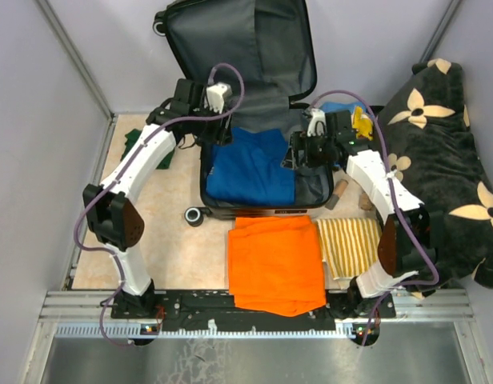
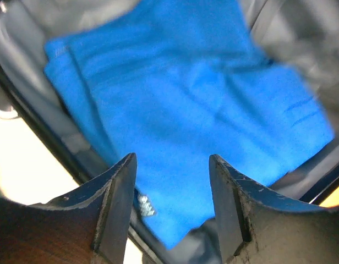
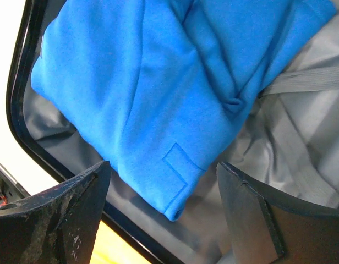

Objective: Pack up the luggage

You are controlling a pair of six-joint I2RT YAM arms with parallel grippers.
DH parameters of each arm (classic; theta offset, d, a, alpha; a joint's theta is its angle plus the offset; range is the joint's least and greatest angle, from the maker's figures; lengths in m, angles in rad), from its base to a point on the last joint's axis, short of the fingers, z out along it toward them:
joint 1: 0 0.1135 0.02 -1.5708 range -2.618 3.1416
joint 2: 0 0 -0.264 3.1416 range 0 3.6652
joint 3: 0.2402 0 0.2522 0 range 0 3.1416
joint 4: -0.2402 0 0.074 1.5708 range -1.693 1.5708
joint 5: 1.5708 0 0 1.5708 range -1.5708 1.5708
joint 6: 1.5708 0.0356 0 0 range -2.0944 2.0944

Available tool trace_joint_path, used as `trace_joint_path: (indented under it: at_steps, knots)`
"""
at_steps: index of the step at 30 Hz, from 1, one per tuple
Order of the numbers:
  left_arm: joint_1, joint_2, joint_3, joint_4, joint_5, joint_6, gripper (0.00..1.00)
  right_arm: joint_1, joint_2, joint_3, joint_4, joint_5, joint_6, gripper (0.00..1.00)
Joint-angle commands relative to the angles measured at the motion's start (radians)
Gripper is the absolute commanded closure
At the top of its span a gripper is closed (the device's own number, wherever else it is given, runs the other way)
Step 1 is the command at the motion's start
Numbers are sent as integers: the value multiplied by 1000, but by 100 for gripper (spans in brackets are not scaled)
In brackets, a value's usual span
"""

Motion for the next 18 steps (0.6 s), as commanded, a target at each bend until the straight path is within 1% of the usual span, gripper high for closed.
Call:
trace_joint_path:
  at_steps: [1,3,5,7,11,13,15,18]
  knots:
    - [-14,-11,-81,-219,-102,213,41,65,8,30,-18,55,-33,23]
    - [-20,-21,-118,-224,-115,225,40,80,23,26,-27,64,-42,24]
    - [-31,-18,-144,-237,-162,243,36,88,38,16,-36,87,-57,25]
    - [-33,-13,-165,-250,-173,252,33,88,50,-8,-33,87,-68,26]
    - [-39,-6,-214,-253,-171,253,32,96,68,-54,-4,77,-70,31]
    - [-46,8,-221,-274,-168,259,32,100,80,-59,-2,72,-73,32]
    - [-48,26,-215,-312,-139,261,38,104,84,-62,6,64,-68,33]
    - [-52,45,-215,-354,-95,264,54,111,101,-65,22,58,-63,36]
